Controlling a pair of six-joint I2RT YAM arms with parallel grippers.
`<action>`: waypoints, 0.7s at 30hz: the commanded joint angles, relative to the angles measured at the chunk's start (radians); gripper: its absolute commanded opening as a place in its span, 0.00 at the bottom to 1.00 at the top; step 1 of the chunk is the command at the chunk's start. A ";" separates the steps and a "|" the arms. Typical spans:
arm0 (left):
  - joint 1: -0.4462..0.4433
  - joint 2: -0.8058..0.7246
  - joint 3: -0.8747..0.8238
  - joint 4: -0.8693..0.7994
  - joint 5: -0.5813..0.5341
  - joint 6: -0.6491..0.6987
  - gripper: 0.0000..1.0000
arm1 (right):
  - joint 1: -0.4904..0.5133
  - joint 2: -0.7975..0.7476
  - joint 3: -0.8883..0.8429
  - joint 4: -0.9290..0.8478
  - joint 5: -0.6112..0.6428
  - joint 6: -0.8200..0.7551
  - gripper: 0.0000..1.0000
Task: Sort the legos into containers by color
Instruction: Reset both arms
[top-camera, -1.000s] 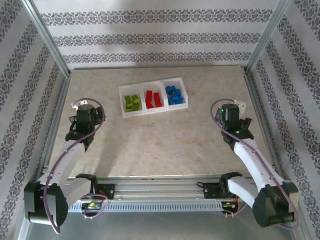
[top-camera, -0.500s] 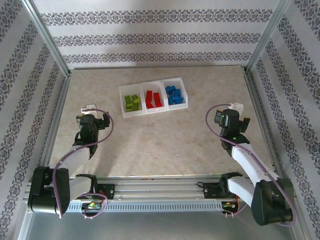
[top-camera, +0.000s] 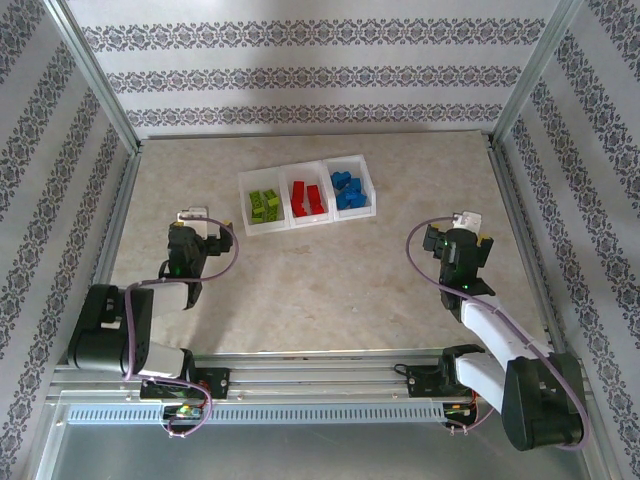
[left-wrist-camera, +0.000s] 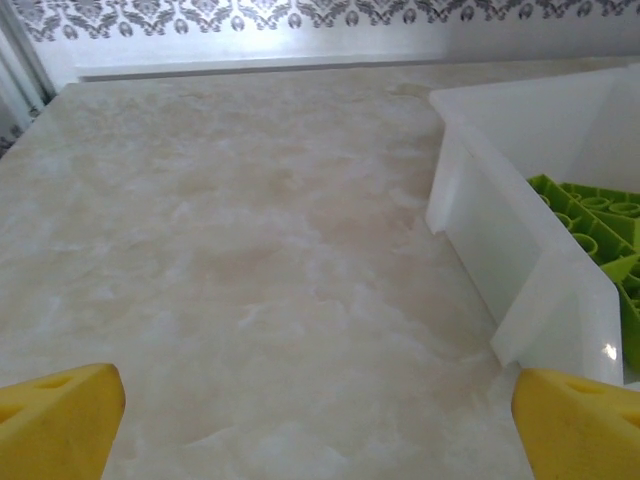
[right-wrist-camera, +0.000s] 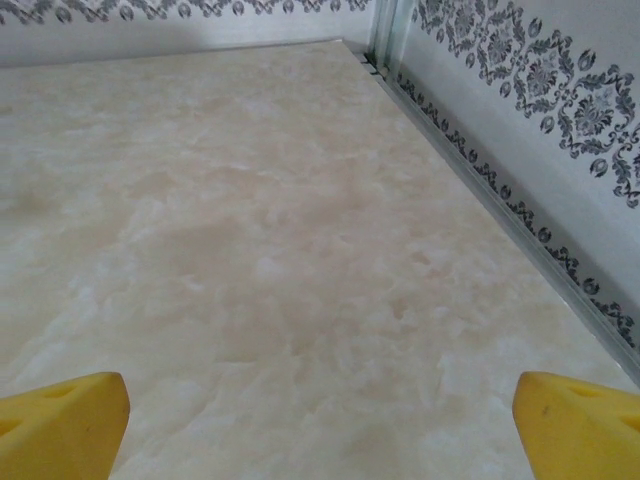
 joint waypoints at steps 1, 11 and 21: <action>0.012 0.065 -0.016 0.139 0.089 0.048 1.00 | -0.009 -0.021 -0.046 0.105 -0.040 -0.029 0.98; 0.029 0.157 0.030 0.138 -0.045 -0.019 1.00 | -0.018 0.034 -0.094 0.282 -0.096 -0.045 0.98; 0.030 0.157 0.030 0.139 -0.040 -0.016 1.00 | -0.034 0.196 -0.099 0.478 -0.144 -0.011 0.98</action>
